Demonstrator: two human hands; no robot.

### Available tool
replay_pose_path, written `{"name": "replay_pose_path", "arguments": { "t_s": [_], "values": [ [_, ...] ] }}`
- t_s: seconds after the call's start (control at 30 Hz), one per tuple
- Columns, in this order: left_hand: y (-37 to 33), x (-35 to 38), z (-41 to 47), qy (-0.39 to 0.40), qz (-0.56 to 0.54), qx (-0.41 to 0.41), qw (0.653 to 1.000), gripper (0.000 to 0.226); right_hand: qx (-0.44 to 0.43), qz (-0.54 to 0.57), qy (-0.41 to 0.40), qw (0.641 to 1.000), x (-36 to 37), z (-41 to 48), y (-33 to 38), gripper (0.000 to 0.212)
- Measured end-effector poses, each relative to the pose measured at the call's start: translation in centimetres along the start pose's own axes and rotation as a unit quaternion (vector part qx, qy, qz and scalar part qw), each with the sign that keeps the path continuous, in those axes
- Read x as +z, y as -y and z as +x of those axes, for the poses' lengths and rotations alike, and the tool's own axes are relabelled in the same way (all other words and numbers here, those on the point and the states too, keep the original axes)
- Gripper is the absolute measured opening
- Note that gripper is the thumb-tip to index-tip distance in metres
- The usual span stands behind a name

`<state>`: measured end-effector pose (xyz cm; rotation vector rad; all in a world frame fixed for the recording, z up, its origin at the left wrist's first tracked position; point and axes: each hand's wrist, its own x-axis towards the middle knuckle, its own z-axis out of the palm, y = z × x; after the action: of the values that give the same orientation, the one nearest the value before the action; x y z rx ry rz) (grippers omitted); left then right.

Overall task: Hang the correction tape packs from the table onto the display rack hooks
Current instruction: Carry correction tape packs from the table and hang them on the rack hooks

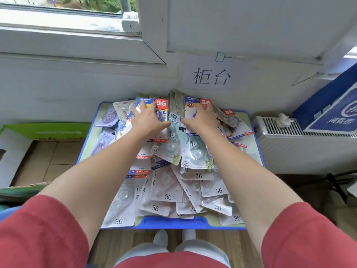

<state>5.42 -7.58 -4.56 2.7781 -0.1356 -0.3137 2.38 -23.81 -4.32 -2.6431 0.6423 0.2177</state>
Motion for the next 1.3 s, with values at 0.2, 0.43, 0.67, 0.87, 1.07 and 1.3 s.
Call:
{"name": "replay_pose_path", "arguments": {
  "t_s": [0.2,0.43,0.67,0.87,1.07,1.3],
  "values": [
    [0.7,-0.5,-1.7,-0.056,-0.021,0.036,0.998,0.084,-0.044,0.006,-0.063,0.997,0.4,-3.2,-0.9,0.080],
    [1.0,-0.9,-5.9,-0.095,-0.006,0.059,0.994,0.083,-0.059,0.007,-0.085,0.995,0.7,-8.4,-2.2,0.080],
    [2.2,0.8,-14.6,-0.087,-0.009,0.042,0.995,0.085,-0.077,-0.001,-0.070,0.995,2.2,-15.6,-4.8,0.083],
    [3.9,5.7,-24.4,-0.071,0.049,0.018,0.996,0.087,-0.100,0.019,-0.046,0.994,5.4,-24.4,-8.8,0.081],
    [4.9,9.3,-33.0,-0.041,0.084,0.009,0.996,0.086,-0.073,-0.002,-0.039,0.997,8.2,-32.4,-13.2,0.082],
    [6.2,11.9,-41.7,-0.021,0.039,0.040,0.998,0.084,-0.029,0.015,-0.044,0.999,11.4,-41.4,-17.5,0.081]
  ]
}}
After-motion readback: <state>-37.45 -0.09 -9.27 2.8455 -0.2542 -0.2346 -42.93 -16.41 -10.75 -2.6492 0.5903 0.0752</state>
